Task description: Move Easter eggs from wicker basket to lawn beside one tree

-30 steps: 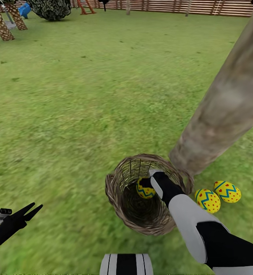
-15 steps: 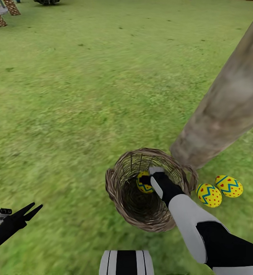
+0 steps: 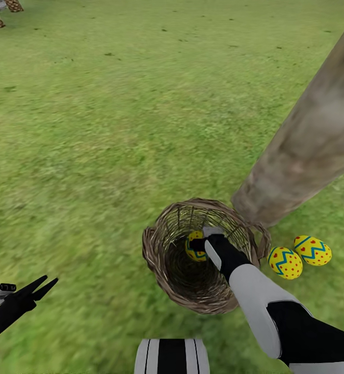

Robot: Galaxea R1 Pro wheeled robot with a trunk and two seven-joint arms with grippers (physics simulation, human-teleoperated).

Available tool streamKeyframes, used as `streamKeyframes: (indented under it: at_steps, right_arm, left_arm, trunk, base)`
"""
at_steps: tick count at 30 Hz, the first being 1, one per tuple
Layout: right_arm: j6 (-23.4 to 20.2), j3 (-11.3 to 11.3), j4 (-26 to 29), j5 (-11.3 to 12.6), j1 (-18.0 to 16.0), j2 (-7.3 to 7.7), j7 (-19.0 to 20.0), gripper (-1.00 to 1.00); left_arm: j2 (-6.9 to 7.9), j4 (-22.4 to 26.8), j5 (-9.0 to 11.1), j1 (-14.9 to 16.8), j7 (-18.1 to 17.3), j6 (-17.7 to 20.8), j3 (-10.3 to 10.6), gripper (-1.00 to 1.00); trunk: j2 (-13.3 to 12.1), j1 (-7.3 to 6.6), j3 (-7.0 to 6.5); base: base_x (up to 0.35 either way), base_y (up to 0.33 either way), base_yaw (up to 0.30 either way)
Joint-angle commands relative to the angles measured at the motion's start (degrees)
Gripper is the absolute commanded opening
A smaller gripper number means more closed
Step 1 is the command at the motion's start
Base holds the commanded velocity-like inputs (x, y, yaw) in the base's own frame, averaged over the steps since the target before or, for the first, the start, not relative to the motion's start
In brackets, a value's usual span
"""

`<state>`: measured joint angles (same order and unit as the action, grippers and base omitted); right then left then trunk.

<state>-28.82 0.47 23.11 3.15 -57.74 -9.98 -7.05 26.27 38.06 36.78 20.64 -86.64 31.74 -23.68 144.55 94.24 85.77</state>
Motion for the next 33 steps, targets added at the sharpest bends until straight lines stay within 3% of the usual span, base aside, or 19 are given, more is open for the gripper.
streamKeyframes:
  at_steps: [1,13,14,33]
  right_arm:
    - [-0.3,0.1,0.1,0.3,0.0,-0.01,-0.3,1.00]
    - [-0.4,0.1,0.1,0.3,0.0,-0.01,-0.2,1.00]
    - [-0.4,0.1,0.0,0.3,0.0,-0.01,-0.2,-1.00]
    - [-0.4,0.1,0.0,0.3,0.0,-0.01,0.1,-1.00]
  left_arm:
    - [0.01,0.0,0.0,0.0,-0.2,0.6,0.0,1.00]
    - [0.01,0.0,0.1,0.0,-0.2,0.6,0.0,1.00]
    - [0.01,0.0,0.1,0.0,-0.2,0.6,0.0,1.00]
    - [0.01,-0.1,0.2,0.0,-0.3,0.7,-0.1,1.00]
  trunk:
    - [0.0,-0.01,0.03]
    - [0.1,0.12,1.14]
    - [0.1,0.12,1.14]
    - [0.1,0.07,0.70]
  base:
    - [0.000,0.000,0.000]
    - [0.000,0.000,0.000]
    - [0.000,0.000,0.000]
    - [0.000,0.000,0.000]
